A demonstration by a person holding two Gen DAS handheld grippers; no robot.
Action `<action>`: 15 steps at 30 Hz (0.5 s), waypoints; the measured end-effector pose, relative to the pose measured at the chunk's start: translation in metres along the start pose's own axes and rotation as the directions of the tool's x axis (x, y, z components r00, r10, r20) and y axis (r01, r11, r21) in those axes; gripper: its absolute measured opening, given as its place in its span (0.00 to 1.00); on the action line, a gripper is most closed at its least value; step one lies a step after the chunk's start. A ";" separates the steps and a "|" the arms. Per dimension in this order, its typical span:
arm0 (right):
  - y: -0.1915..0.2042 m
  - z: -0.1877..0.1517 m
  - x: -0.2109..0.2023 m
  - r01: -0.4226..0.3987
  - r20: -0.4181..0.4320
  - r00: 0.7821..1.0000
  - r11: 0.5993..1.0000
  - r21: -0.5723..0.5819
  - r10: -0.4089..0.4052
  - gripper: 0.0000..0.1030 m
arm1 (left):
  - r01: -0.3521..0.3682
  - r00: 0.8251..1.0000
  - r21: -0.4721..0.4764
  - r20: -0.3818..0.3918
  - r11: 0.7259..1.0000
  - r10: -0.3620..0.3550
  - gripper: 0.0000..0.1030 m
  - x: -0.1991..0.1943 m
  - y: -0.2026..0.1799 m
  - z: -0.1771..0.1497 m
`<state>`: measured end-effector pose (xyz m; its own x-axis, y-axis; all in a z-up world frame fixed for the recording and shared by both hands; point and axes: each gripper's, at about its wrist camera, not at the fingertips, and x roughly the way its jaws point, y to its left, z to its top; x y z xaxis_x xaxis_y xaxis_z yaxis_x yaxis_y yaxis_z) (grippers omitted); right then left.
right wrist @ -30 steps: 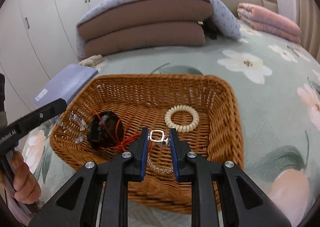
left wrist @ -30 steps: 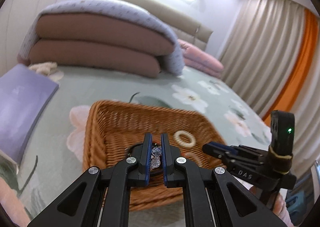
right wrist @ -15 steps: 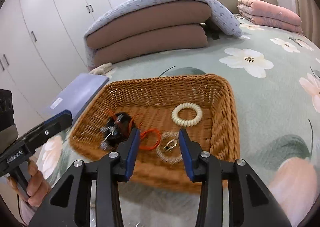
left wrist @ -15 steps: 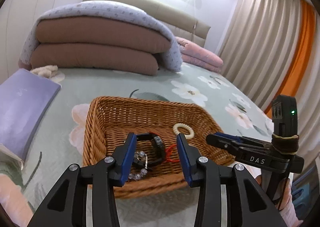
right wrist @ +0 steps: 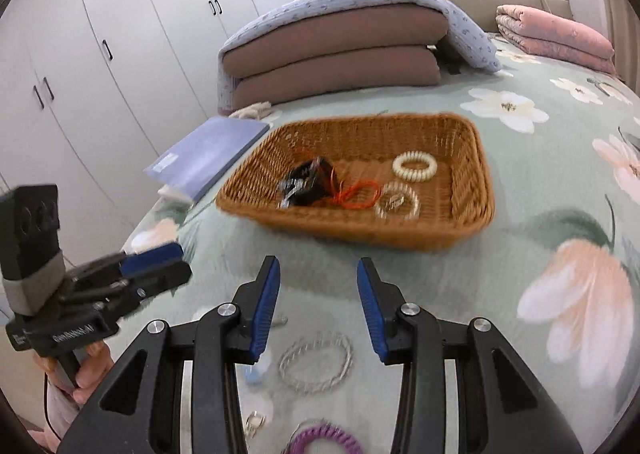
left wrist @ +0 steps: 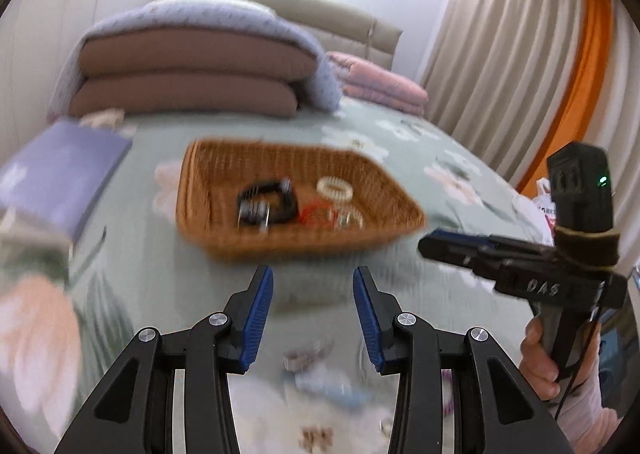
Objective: Organize jewelry
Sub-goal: 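Move both open tools from the basket back toward the remaining jewelry, then grasp the blue hair clip with the left tool while the right tool grasps the clear bead bracelet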
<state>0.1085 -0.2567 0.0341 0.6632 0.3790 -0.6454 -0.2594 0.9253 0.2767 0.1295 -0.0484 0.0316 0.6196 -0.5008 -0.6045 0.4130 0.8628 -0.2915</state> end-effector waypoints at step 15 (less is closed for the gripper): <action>-0.006 -0.045 0.048 0.112 -0.162 0.979 0.991 -0.076 -0.123 0.42 | -0.045 0.988 -0.186 -0.152 0.982 0.016 0.42 0.028 0.000 -0.075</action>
<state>0.1104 -0.2433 -0.0306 0.5676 0.2603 -0.7811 -0.2361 0.9603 0.1484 0.0969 -0.0571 -0.0408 0.5175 -0.4705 -0.7147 0.2535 0.8821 -0.3971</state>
